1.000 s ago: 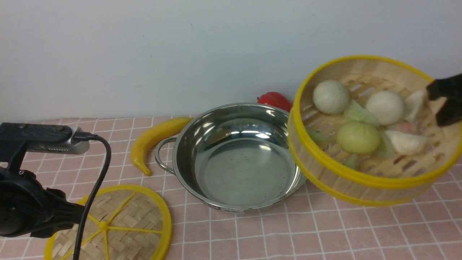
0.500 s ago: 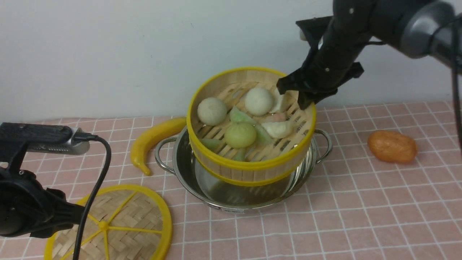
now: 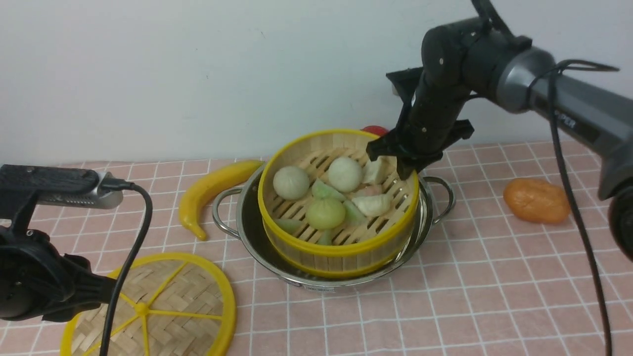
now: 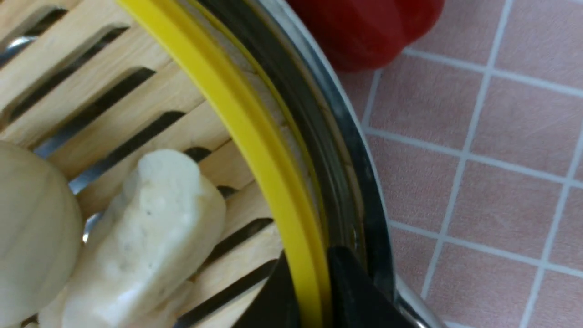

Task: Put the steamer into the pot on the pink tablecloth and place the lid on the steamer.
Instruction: 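Place the bamboo steamer basket of food into the steel pot with the right gripper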

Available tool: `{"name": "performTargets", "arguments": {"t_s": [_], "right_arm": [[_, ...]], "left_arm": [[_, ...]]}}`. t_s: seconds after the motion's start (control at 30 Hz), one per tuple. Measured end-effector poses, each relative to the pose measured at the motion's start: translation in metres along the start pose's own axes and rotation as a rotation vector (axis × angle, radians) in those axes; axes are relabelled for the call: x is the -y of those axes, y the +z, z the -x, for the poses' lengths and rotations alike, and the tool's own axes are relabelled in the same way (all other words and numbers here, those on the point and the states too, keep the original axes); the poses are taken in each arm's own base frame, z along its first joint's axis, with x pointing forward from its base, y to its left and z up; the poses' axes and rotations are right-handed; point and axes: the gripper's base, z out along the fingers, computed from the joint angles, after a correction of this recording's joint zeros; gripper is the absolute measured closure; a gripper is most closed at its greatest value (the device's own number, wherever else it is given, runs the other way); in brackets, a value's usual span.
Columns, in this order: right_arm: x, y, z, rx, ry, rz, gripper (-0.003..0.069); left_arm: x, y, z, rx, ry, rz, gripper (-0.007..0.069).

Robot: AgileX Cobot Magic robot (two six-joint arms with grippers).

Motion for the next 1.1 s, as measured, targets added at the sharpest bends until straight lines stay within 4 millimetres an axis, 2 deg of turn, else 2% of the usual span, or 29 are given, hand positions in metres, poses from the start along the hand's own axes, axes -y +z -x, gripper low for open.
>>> {"name": "performTargets", "arguments": {"t_s": [0.23, 0.53, 0.67, 0.8, 0.83, 0.87, 1.0, 1.1], "right_arm": [[-0.001, 0.018, -0.003, -0.037, 0.001, 0.016, 0.0597], [-0.009, 0.022, -0.005, -0.049, -0.011, 0.057, 0.0586], [-0.009, 0.021, -0.004, -0.042, -0.007, 0.06, 0.0512], [-0.01, 0.02, -0.004, -0.036, -0.007, 0.064, 0.0377], [-0.01, 0.019, -0.003, -0.033, -0.007, 0.064, 0.0363], [-0.01, 0.018, -0.003, -0.031, -0.009, 0.061, 0.0316], [-0.009, 0.01, -0.001, -0.009, -0.017, 0.048, 0.0222], [-0.01, -0.011, 0.002, 0.035, -0.033, 0.034, 0.0172]], "left_arm": [[0.0, 0.0, 0.001, 0.016, 0.0, 0.003, 0.0382], [0.0, 0.0, 0.002, 0.021, 0.001, 0.004, 0.0382], [0.0, 0.0, 0.002, 0.023, 0.001, 0.004, 0.0382], [-0.001, 0.001, 0.003, 0.023, 0.0, 0.004, 0.0382], [-0.001, 0.001, 0.003, 0.022, 0.0, 0.004, 0.0382], [-0.001, 0.003, 0.004, 0.019, 0.001, 0.004, 0.0382], [-0.002, 0.011, 0.007, 0.004, 0.0, 0.003, 0.0382], [-0.003, 0.024, 0.01, -0.035, -0.004, 0.0, 0.0382]]}}
